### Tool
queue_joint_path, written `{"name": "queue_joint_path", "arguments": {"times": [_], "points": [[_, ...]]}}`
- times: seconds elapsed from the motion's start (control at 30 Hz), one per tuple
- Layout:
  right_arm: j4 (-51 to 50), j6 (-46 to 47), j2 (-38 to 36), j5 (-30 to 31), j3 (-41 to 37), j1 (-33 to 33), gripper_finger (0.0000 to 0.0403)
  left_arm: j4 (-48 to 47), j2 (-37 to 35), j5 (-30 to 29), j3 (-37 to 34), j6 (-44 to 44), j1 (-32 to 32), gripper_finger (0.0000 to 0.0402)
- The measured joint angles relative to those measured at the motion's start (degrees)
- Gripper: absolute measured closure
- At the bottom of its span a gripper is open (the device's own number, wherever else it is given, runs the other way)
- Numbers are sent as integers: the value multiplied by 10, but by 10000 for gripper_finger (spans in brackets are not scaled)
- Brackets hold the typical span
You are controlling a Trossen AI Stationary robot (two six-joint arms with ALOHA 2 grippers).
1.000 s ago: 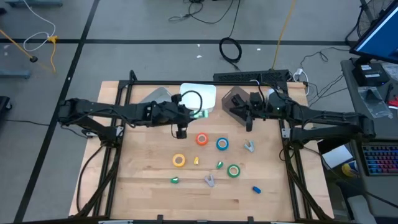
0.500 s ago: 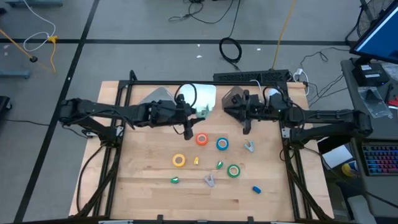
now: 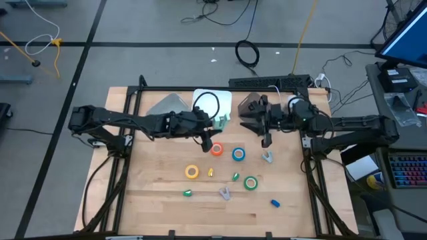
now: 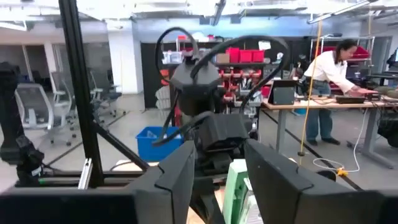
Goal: Pick and place Stapler, Stapler remover, tape
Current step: Put the large light green stapler into the black bin
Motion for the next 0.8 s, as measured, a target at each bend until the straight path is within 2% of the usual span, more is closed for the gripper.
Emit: {"name": "queue_joint_path", "arguments": {"times": [0.23,0.4,0.6,0.8], "points": [[-88,-29,43,1,53,0,247,-7,0,-1,0,-27,-4,275],[-159,-59,69,2,106,0,233,-56,0,-18,4,-53,-14,275],[-260,-94,97,2,172,0,225,-193,15,-54,81,-66,-22,275],[-326,-104,120,2,210,0,224,-331,65,-56,179,-63,-22,275]]}}
